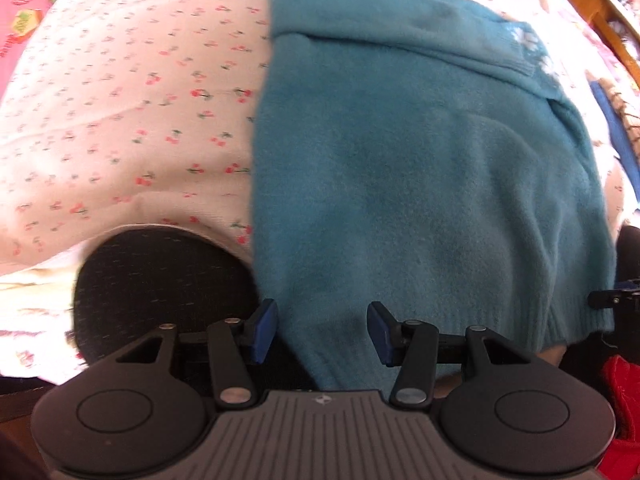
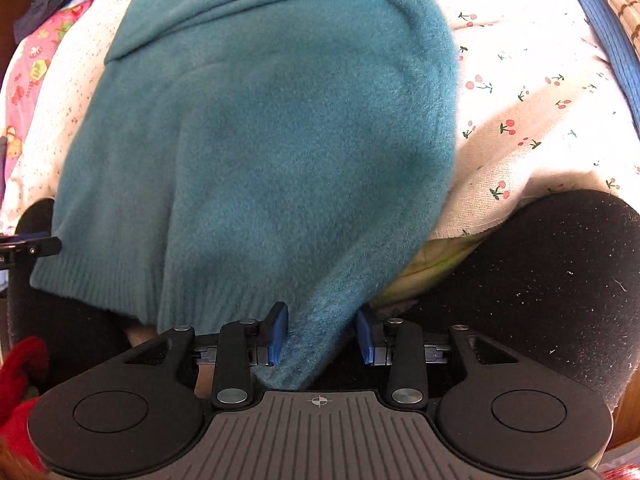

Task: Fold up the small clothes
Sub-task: 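Grasp the sweater hem with both grippers, then lift the hem with both grippers toward the collar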

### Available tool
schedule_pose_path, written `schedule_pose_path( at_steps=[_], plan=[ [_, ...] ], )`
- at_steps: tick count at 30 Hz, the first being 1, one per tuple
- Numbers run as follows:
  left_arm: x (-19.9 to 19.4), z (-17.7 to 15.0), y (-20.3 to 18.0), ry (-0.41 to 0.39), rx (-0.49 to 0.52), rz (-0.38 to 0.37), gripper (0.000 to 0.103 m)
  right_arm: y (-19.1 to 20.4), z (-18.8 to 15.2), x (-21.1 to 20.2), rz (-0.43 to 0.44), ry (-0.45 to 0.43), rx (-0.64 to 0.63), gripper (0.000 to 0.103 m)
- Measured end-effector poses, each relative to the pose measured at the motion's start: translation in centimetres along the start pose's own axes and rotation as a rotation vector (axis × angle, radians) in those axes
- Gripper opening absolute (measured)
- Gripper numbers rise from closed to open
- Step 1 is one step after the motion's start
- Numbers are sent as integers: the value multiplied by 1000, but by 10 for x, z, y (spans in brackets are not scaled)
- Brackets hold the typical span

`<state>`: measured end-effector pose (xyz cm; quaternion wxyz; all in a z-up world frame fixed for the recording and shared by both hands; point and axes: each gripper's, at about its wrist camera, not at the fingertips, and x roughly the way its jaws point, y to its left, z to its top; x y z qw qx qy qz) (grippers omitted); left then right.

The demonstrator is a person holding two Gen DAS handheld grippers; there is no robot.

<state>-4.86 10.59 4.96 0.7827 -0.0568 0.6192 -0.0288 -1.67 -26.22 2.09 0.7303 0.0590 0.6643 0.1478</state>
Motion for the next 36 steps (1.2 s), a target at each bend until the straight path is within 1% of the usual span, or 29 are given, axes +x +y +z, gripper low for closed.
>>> schedule_pose_path(
  at_steps=[4,6,9,12,13,14,15,16,17,19,21,22,24,27,29,31,33,36],
  plan=[
    [-2,-2,0,13,-36,34,53,-3,-2,-1,21,-3,11,37],
    [4,-1,2,53,-46,43,54,-6,0,-1,32,-1,10,37],
    [16,1,3,118,-79,20,56,-8,1,2,51,-1,10,37],
    [21,6,3,129,-96,10,54,-11,2,5,79,-9,17,37],
    [22,6,4,129,-104,3,50,-12,1,5,89,-14,19,34],
    [23,7,5,136,-114,-7,36,-13,1,5,98,-21,18,32],
    [24,6,7,145,-129,-28,22,-17,-2,2,106,-32,21,27],
    [24,5,10,150,-153,-54,20,-19,-3,2,116,-40,29,22],
    [23,4,13,142,-182,-83,18,-24,-3,0,135,-54,47,19],
    [19,0,16,102,-218,-134,16,-31,-4,-3,189,-92,97,13],
    [14,-2,17,52,-254,-199,15,-40,-7,-9,266,-152,163,12],
    [12,0,16,23,-268,-234,15,-42,-7,-12,291,-183,182,12],
    [6,5,15,-40,-289,-301,15,-43,-7,-21,343,-269,211,12],
    [-4,22,15,-143,-321,-402,15,-43,1,-35,416,-388,249,12],
    [-10,38,12,-207,-327,-446,15,-42,13,-46,464,-478,268,12],
    [-16,56,11,-271,-324,-474,15,-41,28,-56,492,-560,281,11],
    [-20,75,12,-336,-331,-501,15,-42,45,-65,509,-639,298,11],
    [-23,110,20,-431,-358,-531,15,-42,81,-68,502,-734,326,11]
  ],
)
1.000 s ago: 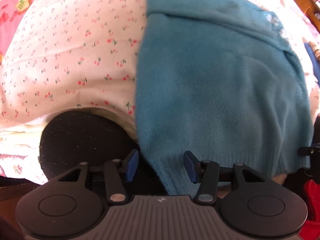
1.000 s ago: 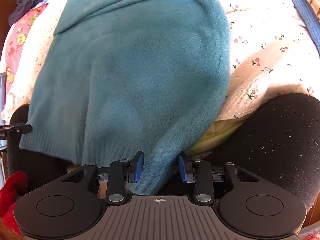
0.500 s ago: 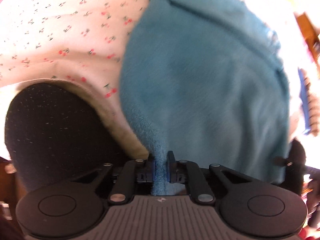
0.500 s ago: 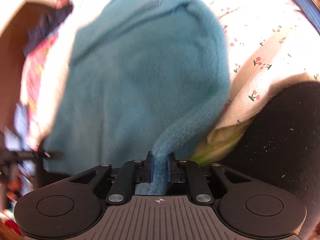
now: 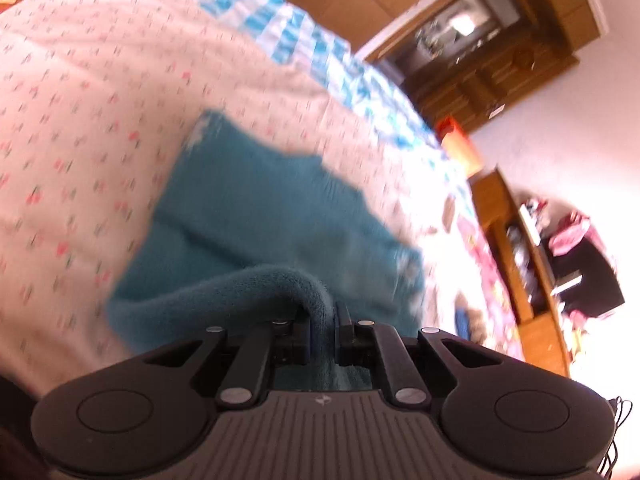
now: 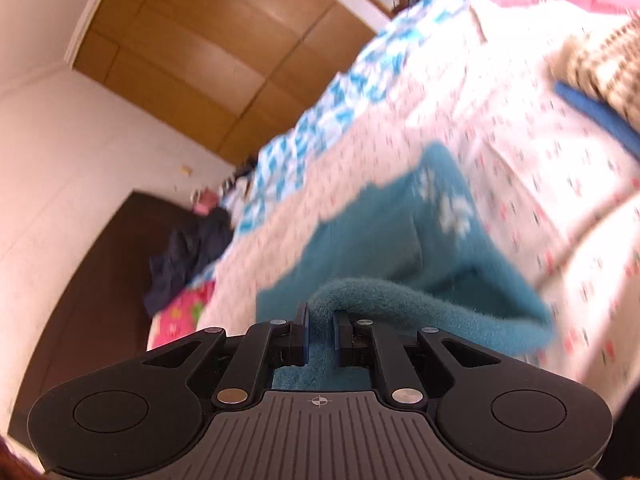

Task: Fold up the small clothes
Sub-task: 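Lift the hem with both grippers toward the collar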

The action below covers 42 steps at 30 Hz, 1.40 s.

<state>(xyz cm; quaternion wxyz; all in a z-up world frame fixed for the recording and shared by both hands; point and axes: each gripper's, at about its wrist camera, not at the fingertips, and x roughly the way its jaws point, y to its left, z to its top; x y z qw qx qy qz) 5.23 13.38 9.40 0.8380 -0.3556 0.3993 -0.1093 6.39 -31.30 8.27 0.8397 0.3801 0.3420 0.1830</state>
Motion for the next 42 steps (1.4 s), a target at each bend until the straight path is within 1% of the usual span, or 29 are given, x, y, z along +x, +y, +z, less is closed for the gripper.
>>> schedule_pose_path(
  at_steps=[3,5,8,10,12,15,18,21,22,23,25,26,27,28,29,31,32,33,35,36,38,40,42],
  plan=[
    [22,32,1,-82,-15,-10,15,-1,32,33,-24,-72,8,11],
    [40,51,4,-126,-12,9,15,-8,50,55,-69,-106,24,12],
    [68,73,17,-162,-25,71,15,-25,66,84,-158,-128,38,12],
    [86,78,23,-189,6,134,15,-38,69,103,-197,-118,55,12],
    [107,81,28,-179,20,165,15,-51,67,117,-220,-106,77,12],
    [122,84,34,-168,22,188,15,-60,71,123,-233,-112,104,12],
    [124,89,33,-176,33,169,15,-58,73,124,-228,-116,82,12],
    [128,93,35,-180,20,157,16,-62,76,131,-251,-123,101,12],
    [130,93,36,-180,17,163,16,-64,76,135,-256,-115,109,16],
    [133,92,39,-177,1,176,16,-66,77,139,-258,-97,114,16],
    [133,91,46,-174,-48,175,17,-65,78,141,-259,-84,116,23],
    [132,90,48,-174,-68,169,19,-62,78,139,-252,-86,106,25],
    [130,89,50,-175,-82,160,24,-59,78,138,-243,-92,93,31],
    [128,89,50,-181,-92,155,27,-56,77,136,-233,-100,85,40],
    [125,89,49,-192,-100,153,32,-53,77,133,-223,-112,83,44],
    [118,90,46,-218,-103,148,38,-48,78,130,-205,-134,76,45],
    [114,91,43,-243,-97,153,46,-46,78,129,-199,-138,70,46],
    [110,91,40,-275,-85,168,52,-45,78,128,-197,-139,63,47],
    [102,90,35,-328,-46,209,53,-44,76,128,-206,-145,50,47],
    [99,90,33,-342,-28,225,53,-44,75,128,-215,-145,38,47],
    [97,88,33,-345,-1,261,53,-43,73,128,-253,-155,-5,47],
    [98,83,35,-334,29,298,53,-43,74,126,-271,-180,-42,47],
    [100,74,37,-317,58,327,53,-48,77,124,-288,-186,-30,48]
  ],
)
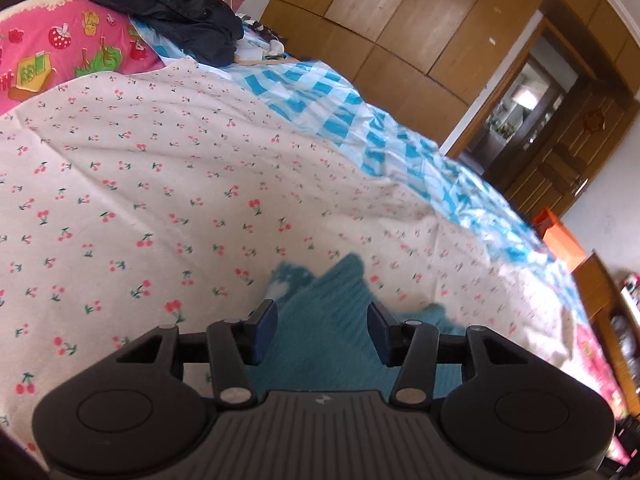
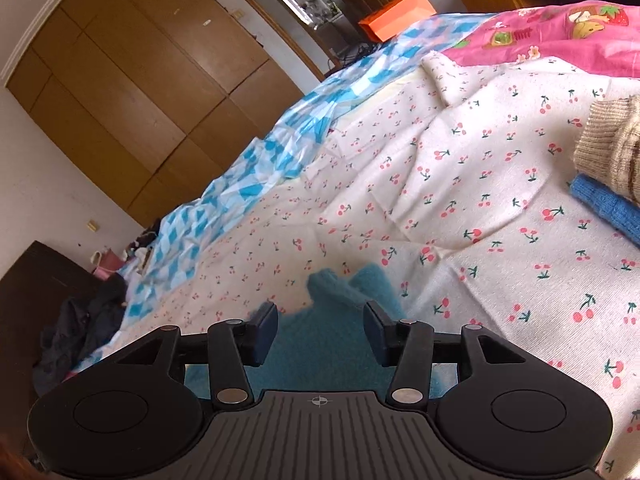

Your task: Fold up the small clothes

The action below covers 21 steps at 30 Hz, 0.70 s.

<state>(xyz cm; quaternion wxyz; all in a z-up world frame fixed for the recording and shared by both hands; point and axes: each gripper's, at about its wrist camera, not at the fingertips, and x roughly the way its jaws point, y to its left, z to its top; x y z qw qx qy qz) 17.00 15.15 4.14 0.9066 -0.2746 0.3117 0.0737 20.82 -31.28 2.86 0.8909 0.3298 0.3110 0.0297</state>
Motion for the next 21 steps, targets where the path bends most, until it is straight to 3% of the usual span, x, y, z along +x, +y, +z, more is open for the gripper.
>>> schedule_pose_path(
  at_steps=[6,12,16,21],
  plan=[
    [-5,-22,4,9,58,35,53,9,-8,5,-53,16,-134,47],
    [4,-32,17,72,70,98,54,0,-17,33,-173,65,-206,33],
    [1,-36,22,70,43,90,55,3,-18,27,-173,60,-215,33],
    [-15,-38,6,17,155,124,54,18,-21,-3,-158,4,-282,38]
  ],
)
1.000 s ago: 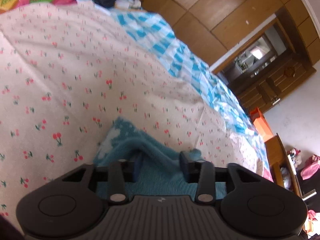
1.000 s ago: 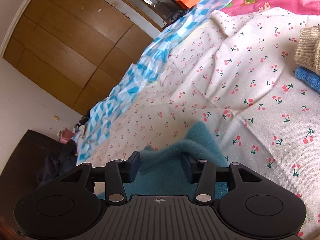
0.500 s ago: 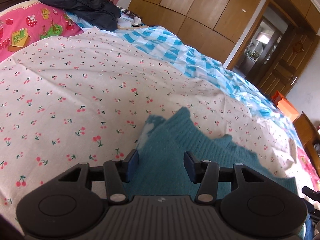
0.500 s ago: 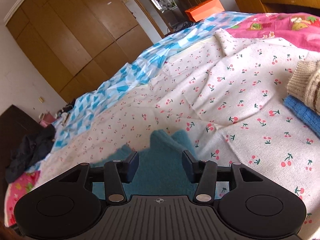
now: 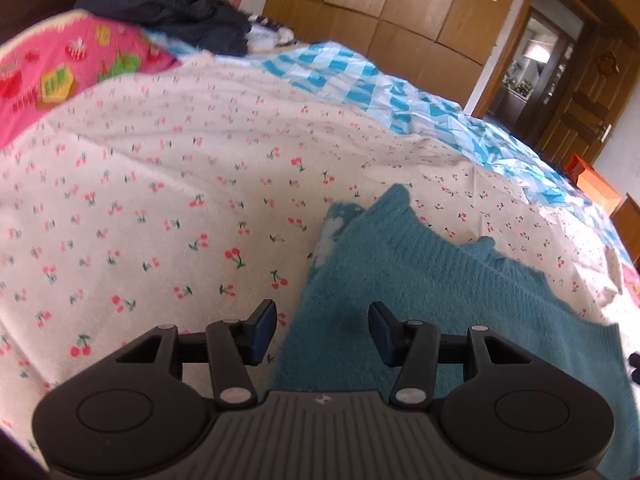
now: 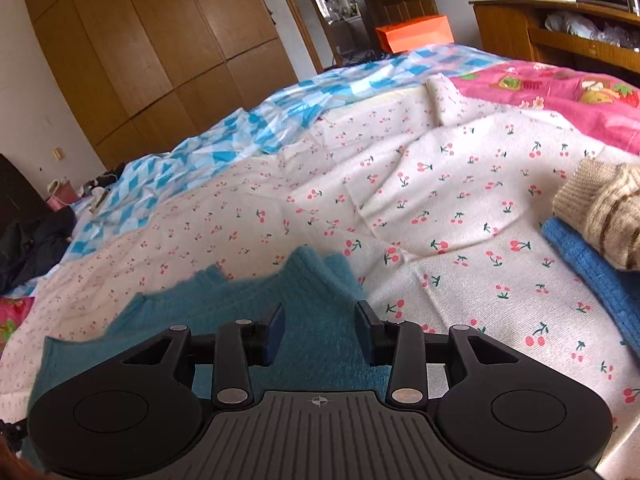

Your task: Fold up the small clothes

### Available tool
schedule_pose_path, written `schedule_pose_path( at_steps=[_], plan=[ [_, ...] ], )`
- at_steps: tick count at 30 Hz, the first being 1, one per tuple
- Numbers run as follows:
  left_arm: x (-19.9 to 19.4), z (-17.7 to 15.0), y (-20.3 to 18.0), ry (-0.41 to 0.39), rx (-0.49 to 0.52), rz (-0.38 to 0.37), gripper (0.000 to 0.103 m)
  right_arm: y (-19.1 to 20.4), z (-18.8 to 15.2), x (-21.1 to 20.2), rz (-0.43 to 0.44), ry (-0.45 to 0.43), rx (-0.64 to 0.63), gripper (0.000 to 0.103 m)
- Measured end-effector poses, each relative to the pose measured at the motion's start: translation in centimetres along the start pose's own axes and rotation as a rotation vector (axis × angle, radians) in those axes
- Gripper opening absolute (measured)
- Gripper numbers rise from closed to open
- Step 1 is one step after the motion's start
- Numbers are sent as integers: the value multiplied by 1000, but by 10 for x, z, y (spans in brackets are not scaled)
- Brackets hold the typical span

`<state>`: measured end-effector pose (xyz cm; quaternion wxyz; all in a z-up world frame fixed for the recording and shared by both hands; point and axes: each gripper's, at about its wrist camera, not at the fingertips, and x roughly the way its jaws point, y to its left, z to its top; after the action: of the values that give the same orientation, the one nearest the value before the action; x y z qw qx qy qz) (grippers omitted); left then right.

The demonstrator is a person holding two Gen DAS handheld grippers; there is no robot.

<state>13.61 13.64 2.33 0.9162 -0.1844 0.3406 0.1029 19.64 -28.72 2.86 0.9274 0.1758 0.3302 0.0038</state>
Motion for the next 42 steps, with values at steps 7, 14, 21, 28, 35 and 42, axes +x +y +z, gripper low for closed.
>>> schedule_pose_path(
  at_steps=[7,14,21,28,35,42],
  plan=[
    [-15,-2,-19,-35,150,17,54,-7,-28,-4,-30,47,-40,38],
    [-7,-14,-20,38,158,66,55,-16,-27,-23,23,-3,59,38],
    [-48,-22,-58,-48,294,36,54,-33,-40,-19,28,9,94,38],
    [-62,-65,-120,49,427,-120,54,-71,-36,-14,74,44,228,40],
    [-71,-108,-192,83,649,-243,55,-93,-37,-11,165,73,339,40],
    [-87,-152,-225,24,868,-271,55,-121,-36,-8,255,104,489,39]
  ],
)
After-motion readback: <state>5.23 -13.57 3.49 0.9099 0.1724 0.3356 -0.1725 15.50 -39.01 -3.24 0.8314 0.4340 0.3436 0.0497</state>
